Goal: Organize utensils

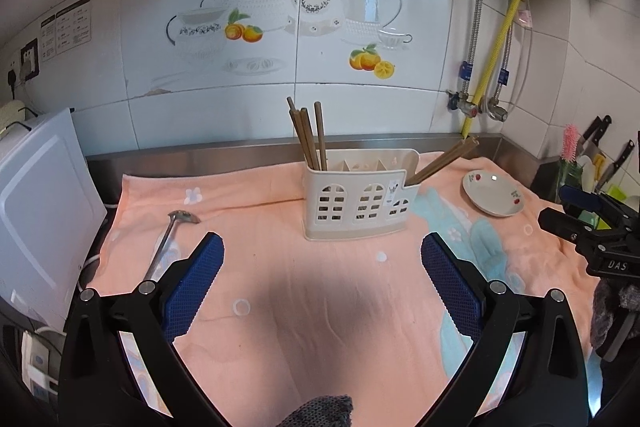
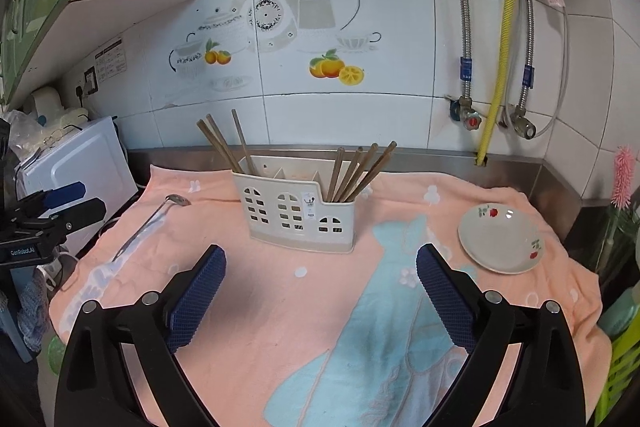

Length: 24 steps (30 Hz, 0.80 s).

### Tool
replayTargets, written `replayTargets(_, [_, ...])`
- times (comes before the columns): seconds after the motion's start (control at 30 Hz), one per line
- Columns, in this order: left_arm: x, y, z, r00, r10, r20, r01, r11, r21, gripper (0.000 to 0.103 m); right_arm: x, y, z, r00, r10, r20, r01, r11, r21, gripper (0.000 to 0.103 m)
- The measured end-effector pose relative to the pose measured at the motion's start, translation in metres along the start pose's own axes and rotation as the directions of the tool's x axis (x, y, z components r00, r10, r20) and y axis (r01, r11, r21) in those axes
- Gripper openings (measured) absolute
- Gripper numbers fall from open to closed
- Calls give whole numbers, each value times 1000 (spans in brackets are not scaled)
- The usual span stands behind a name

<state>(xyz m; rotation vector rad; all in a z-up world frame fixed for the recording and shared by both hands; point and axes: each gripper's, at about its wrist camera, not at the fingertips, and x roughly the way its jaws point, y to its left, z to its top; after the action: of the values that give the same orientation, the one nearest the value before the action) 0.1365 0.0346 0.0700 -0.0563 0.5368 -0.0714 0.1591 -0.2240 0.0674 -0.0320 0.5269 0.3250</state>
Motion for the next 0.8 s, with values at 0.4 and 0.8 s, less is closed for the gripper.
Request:
replayTargets(0.4, [-11,0,-24,1000,10,8,-9,999,-38,98,-14,20,-23,997,-60,39,63,995,-72,95])
replayTargets(0.8, [-21,-4,-47,1000,13,18,-12,999,-33,98,-21,26,-47,996,-74,44,77,996,-53,95])
